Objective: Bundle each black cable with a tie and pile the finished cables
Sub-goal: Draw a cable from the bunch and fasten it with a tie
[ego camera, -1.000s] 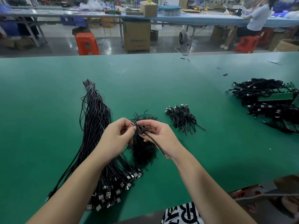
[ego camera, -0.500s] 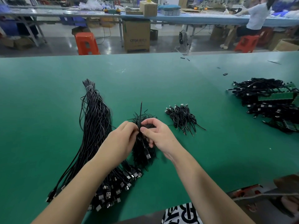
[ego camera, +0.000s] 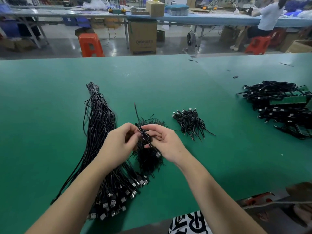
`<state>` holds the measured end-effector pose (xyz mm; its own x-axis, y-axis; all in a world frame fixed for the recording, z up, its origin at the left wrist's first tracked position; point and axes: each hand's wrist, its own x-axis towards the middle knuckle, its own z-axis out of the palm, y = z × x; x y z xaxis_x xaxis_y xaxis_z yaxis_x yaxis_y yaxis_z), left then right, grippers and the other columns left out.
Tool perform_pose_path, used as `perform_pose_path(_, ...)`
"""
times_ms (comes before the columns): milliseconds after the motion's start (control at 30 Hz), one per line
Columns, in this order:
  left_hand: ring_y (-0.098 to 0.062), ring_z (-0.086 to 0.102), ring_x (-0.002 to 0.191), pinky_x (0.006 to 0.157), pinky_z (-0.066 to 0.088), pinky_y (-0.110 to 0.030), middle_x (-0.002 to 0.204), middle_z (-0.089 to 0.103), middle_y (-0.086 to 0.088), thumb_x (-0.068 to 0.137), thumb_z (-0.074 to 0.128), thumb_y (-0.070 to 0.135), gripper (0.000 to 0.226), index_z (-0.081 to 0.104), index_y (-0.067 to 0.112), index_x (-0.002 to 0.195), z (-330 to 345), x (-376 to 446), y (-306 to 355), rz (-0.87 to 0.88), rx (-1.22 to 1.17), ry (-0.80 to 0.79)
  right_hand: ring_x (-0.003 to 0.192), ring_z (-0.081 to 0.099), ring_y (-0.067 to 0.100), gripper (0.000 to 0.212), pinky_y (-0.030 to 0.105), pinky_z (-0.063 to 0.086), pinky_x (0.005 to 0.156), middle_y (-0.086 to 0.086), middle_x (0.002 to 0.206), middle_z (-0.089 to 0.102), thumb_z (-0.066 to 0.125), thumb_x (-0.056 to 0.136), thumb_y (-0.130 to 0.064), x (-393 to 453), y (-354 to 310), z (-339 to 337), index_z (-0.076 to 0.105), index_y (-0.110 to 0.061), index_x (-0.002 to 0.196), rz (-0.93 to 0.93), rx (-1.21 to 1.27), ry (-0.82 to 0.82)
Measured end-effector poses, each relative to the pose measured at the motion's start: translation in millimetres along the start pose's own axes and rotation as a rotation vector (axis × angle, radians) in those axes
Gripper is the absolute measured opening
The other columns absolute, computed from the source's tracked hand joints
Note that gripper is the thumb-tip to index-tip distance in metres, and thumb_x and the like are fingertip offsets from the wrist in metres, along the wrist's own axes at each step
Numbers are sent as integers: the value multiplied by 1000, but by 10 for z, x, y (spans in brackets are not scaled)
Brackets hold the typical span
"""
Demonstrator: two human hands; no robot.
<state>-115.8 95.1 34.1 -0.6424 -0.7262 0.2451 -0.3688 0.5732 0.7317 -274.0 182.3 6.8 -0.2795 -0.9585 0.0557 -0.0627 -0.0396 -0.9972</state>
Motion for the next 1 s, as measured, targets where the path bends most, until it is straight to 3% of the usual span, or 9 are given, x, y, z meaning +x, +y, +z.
perform_pose_path(133, -7, 56, 49, 50, 41, -15, 63, 69, 0, 96, 63, 16, 14, 62, 24, 85, -18, -6, -9, -28, -89, -26, 71, 68, 3, 43, 19, 56, 69, -9, 91, 71, 67, 90, 7, 7, -24, -7, 75, -34, 100, -57, -59, 73)
perform_pose_path(200, -12, 57, 52, 51, 44, -22, 63, 66, 0, 95, 64, 16, 13, 61, 24, 85, -10, -14, 2, 11, -75, 0, 61, 60, -1, 27, 18, 51, 59, -11, 97, 66, 73, 90, -4, 18, -38, -8, 77, -30, 96, -65, -116, 132)
perform_pose_path(333, -11, 55, 69, 63, 47, -24, 80, 60, 7, 92, 66, 7, 7, 63, 13, 93, 27, -35, 52, 290, 185, 90, 71, 60, 0, 15, 22, 50, 74, -17, 81, 70, 68, 96, -26, 36, -35, 15, 79, -17, 103, 21, -177, 155)
perform_pose_path(467, -28, 52, 58, 49, 49, -38, 79, 56, -8, 83, 66, -7, 15, 63, 4, 93, 86, -20, 2, 561, 525, 68, 82, 58, 15, 29, 41, 50, 82, 5, 85, 68, 59, 102, -27, 43, -37, 16, 77, -7, 93, 133, -69, 47)
perform_pose_path(567, -26, 48, 57, 48, 45, -35, 81, 54, -6, 80, 61, -3, 19, 60, 8, 96, 84, 3, -51, 605, 566, 67, 80, 57, 19, 49, 45, 49, 82, 7, 83, 65, 54, 100, -45, 39, -28, 8, 72, -1, 90, 175, 2, 1)
perform_pose_path(633, -26, 49, 57, 48, 43, -33, 83, 55, -5, 80, 58, -1, 22, 61, 9, 100, 74, 9, -82, 593, 563, 78, 85, 64, 13, 47, 39, 54, 85, 0, 89, 73, 53, 99, -54, 31, -30, -15, 77, -15, 92, 187, 38, -51)
perform_pose_path(733, -26, 52, 59, 50, 43, -32, 86, 57, -5, 83, 50, 2, 23, 61, 9, 101, 73, 4, -111, 600, 544, 99, 87, 67, 6, 29, 30, 50, 85, -8, 92, 75, 57, 98, -48, 7, -37, -37, 78, -27, 98, 136, 39, -104)
perform_pose_path(867, -29, 59, 64, 52, 50, -35, 89, 62, -8, 83, 58, -3, 23, 65, 6, 102, 76, -12, -114, 597, 484, 125, 81, 66, -3, 22, 14, 49, 75, -13, 88, 74, 55, 104, -27, -19, -47, -47, 74, -18, 111, 84, 37, -146)
perform_pose_path(1000, -25, 62, 69, 59, 55, -35, 90, 64, -6, 90, 67, 7, 9, 72, 4, 97, 82, -38, -65, 529, 322, 210, 86, 69, 11, 29, 34, 59, 81, 2, 89, 74, 50, 106, -19, -36, -49, -53, 71, 0, 109, 105, 160, -125)
